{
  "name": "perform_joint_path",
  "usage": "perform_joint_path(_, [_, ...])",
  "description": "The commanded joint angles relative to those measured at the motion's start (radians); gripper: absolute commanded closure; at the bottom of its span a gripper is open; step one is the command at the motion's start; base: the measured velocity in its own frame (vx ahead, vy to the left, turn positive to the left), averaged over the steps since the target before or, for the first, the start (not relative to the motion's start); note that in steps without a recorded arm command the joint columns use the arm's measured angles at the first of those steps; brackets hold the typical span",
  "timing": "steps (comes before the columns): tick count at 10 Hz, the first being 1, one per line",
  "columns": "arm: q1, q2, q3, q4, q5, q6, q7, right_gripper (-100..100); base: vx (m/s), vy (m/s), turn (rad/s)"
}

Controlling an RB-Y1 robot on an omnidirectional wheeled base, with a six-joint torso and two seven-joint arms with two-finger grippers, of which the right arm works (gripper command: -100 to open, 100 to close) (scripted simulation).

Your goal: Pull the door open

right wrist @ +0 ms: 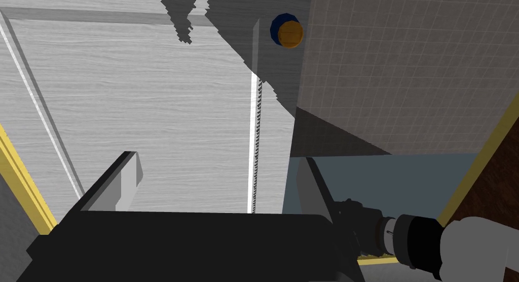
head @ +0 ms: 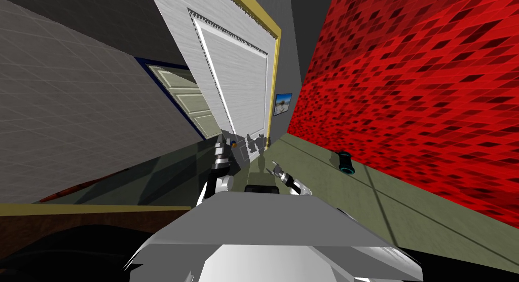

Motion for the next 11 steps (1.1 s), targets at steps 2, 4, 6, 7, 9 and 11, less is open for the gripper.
perform_joint_path(2, [0.000,0.000,0.000,0.000,0.000,0.000,0.000,-100,0.002,-0.004,-0.007])
perform_joint_path(4, [0.000,0.000,0.000,0.000,0.000,0.000,0.000,-100,0.004,0.004,0.014])
perform_joint_path(6, [0.000,0.000,0.000,0.000,0.000,0.000,0.000,-100,-0.004,-0.002,-0.007])
perform_joint_path(7, [-0.009,-0.002,0.004,0.010,0.002,-0.011,0.000,-100,0.009,0.006,0.021])
perform_joint_path(9, [-0.009,-0.002,0.004,0.010,0.002,-0.011,0.000,-100,0.003,0.010,0.025])
perform_joint_path(11, [-0.009,-0.002,0.004,0.010,0.002,-0.011,0.000,-100,0.011,0.011,0.036])
